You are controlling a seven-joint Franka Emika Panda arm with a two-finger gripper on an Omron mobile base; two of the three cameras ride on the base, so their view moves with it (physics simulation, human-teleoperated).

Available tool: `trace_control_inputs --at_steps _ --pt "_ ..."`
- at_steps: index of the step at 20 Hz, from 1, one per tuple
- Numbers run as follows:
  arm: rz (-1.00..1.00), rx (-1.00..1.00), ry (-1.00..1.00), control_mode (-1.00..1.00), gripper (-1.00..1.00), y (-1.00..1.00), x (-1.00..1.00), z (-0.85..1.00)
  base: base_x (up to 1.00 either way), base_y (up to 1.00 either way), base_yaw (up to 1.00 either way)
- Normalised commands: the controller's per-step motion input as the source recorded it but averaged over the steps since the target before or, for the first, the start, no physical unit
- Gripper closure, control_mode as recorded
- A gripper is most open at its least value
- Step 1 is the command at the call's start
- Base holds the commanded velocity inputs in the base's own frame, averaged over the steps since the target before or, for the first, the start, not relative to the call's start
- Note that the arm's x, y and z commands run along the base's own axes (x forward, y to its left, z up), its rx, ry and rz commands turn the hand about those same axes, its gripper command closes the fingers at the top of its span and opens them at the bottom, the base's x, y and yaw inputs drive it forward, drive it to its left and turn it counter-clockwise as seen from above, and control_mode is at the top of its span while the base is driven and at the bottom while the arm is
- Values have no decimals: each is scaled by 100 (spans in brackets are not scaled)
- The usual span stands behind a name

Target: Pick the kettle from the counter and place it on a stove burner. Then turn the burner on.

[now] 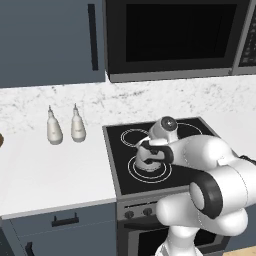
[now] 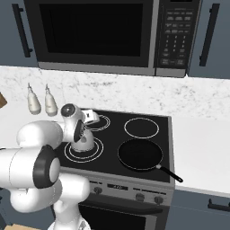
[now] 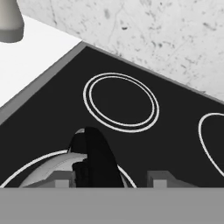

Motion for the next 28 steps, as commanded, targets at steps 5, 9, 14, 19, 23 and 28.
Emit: trace_control_inputs --at_steps 5,9,14,19,23,28 --pt "0 0 0 -100 -100 -9 -8 -26 0 0 0" --pt "-2 0 0 -100 -100 1 -25 -14 0 0 0" --pt "-7 0 0 -100 -100 1 -62 -17 0 0 0" --pt "-6 0 0 -100 -100 0 -18 -2 0 0 0" --pt "-4 0 1 -100 -100 0 0 0 0 0 0" --pt "-3 0 3 -100 -100 0 -4 2 0 0 0"
